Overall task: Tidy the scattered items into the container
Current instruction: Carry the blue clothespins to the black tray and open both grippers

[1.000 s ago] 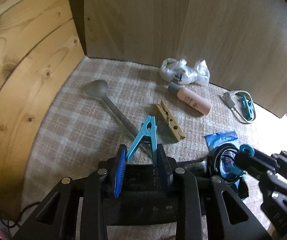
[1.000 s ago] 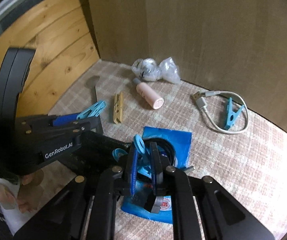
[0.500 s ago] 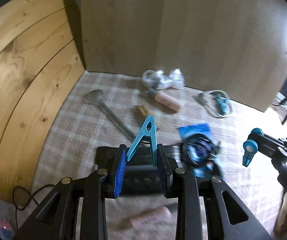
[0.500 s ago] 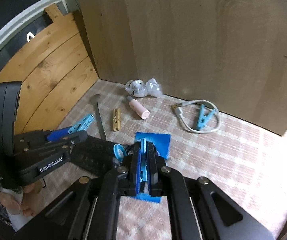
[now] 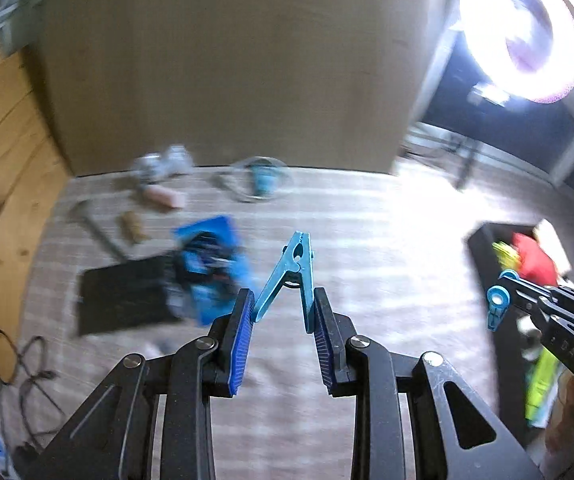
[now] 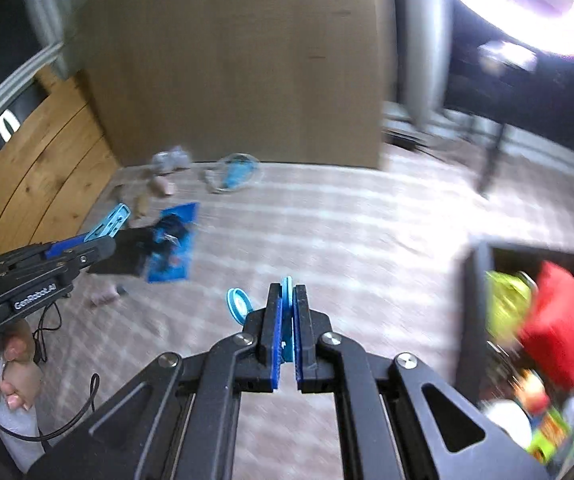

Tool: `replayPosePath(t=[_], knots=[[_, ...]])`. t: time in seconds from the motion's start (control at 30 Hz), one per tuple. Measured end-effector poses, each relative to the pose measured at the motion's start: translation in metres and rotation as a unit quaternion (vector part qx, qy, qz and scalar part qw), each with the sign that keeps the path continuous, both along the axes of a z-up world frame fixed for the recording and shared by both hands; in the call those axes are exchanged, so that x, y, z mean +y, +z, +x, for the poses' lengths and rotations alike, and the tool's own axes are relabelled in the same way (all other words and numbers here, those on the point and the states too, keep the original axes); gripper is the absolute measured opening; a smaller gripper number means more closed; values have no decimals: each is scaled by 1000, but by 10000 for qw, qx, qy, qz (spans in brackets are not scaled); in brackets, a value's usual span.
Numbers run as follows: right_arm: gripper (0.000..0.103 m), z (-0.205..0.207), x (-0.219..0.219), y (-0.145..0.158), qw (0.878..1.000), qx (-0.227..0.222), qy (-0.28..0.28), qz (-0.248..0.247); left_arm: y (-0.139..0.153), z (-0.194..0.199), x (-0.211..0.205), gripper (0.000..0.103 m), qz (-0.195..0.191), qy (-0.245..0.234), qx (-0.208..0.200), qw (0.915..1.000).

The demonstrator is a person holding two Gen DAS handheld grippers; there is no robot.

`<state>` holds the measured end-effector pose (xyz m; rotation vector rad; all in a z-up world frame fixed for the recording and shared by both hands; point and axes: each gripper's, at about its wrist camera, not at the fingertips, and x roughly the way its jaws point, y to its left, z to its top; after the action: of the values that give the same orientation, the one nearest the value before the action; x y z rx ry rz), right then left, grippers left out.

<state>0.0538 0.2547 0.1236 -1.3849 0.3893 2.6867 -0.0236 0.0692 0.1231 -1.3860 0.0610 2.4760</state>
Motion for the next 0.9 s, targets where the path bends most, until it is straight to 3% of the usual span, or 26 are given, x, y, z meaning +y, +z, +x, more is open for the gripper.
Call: replayPosePath(t=[0.27, 0.53, 0.67, 0.9], knots=[[5, 121, 83, 10, 9927, 21, -1207, 37, 6, 69, 111, 27, 246, -1189, -169, 9925], [5, 220, 150, 6, 9772, -193, -2107, 162, -2, 148, 208, 27, 342, -2326, -519, 9706], [5, 255, 174, 3, 9708, -251, -2379, 168, 1, 176, 240, 27, 406, -2668, -615, 9609], [5, 288, 205, 0, 9640, -284, -2638, 161, -3, 198, 284, 27, 340, -2885, -673, 9545]])
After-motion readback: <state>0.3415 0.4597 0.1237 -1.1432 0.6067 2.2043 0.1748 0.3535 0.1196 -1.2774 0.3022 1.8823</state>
